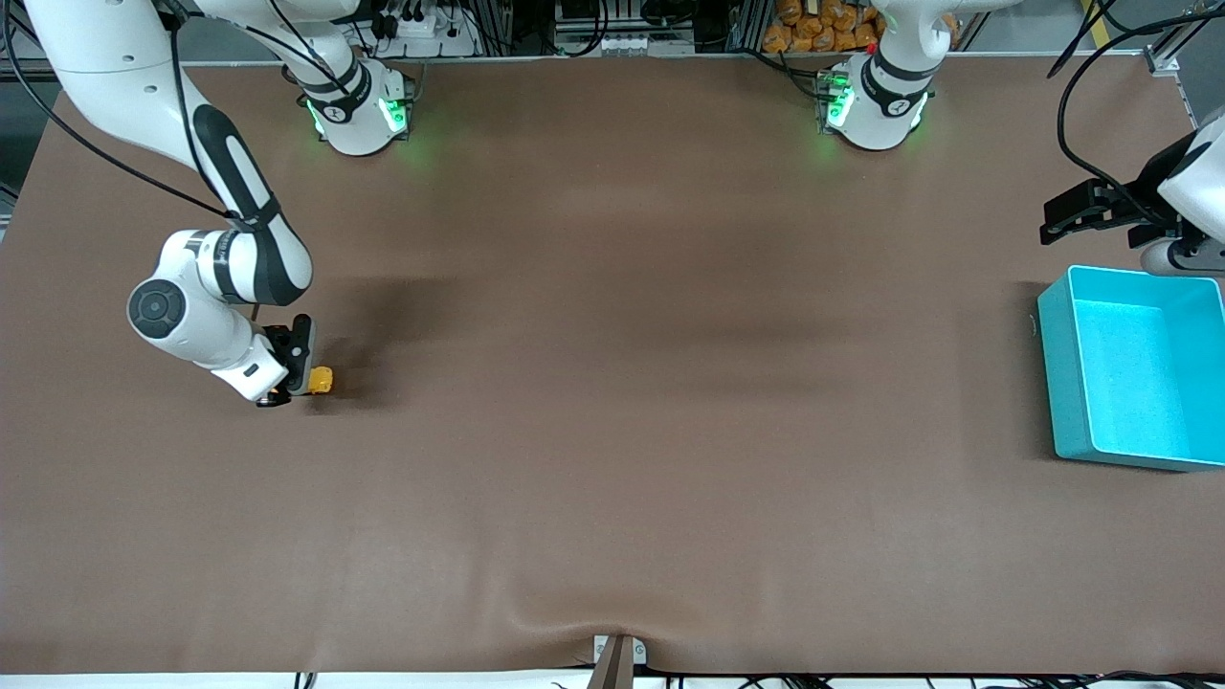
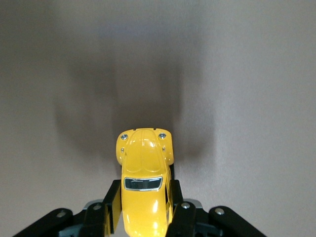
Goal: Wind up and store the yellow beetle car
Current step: 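Press the car down and drag it backward with the right gripper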
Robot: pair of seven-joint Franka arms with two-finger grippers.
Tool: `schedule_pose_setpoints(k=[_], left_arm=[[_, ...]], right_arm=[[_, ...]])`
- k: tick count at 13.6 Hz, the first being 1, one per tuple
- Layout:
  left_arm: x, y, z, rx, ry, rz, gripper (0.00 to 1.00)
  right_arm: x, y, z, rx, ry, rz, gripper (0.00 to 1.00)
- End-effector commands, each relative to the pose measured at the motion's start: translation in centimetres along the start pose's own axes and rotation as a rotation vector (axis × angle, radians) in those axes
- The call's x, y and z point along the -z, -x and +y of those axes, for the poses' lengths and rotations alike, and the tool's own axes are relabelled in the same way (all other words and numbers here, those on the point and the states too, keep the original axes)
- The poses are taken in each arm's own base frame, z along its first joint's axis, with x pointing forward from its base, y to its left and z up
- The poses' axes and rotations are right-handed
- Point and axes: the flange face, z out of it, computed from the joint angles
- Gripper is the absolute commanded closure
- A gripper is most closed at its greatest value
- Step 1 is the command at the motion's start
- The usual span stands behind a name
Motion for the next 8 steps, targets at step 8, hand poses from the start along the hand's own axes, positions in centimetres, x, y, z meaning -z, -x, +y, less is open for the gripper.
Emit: schedule_pose_setpoints(k=[8], left_arm=[[0.2, 0.1, -0.1, 0.022, -0.021, -0.002, 0.00]], right_arm=[[-2.9, 6.2, 0.0, 0.010, -0.028, -0.001, 0.80]])
